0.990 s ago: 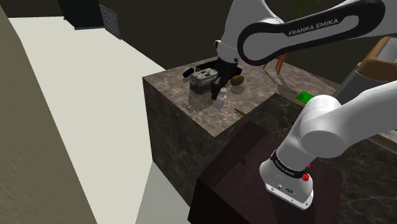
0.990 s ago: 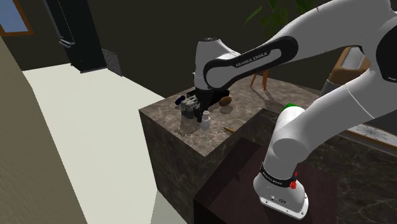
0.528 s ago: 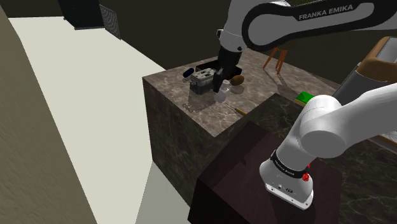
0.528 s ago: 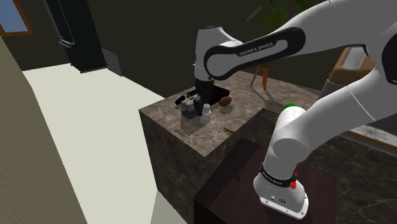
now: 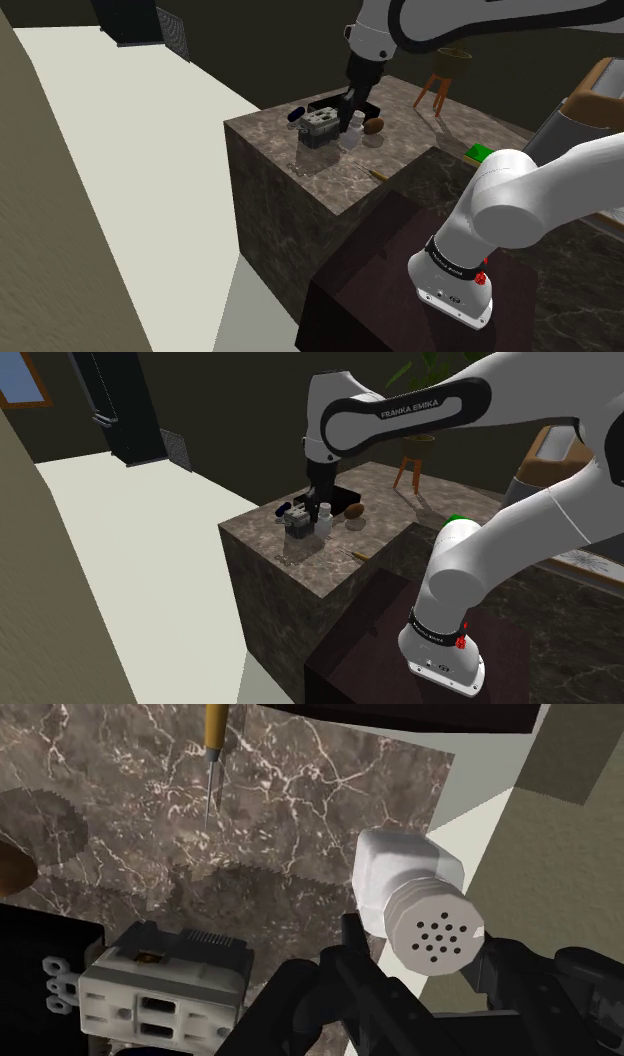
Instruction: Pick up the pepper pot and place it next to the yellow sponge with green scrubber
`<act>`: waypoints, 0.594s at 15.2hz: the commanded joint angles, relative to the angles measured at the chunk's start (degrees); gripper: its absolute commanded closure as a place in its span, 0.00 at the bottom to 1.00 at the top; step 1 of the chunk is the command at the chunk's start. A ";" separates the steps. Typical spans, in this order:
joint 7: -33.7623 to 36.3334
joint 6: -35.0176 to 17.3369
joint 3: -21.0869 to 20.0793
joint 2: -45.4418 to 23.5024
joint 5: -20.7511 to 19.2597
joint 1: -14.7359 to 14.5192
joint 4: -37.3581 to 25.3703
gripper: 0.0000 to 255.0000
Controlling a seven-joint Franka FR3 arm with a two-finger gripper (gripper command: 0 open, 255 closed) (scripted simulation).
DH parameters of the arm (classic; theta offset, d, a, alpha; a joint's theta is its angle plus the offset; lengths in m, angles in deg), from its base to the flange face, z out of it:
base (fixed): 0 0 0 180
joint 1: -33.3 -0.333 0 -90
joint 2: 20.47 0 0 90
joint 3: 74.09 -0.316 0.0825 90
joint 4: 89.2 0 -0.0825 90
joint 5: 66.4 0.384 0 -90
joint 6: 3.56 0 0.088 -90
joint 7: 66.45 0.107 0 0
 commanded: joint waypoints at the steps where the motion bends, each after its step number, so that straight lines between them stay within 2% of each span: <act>1: -1.22 1.01 1.05 1.57 -0.59 0.55 0.56 1.00; 9: -11.18 6.17 9.88 12.97 -6.83 6.08 6.31 1.00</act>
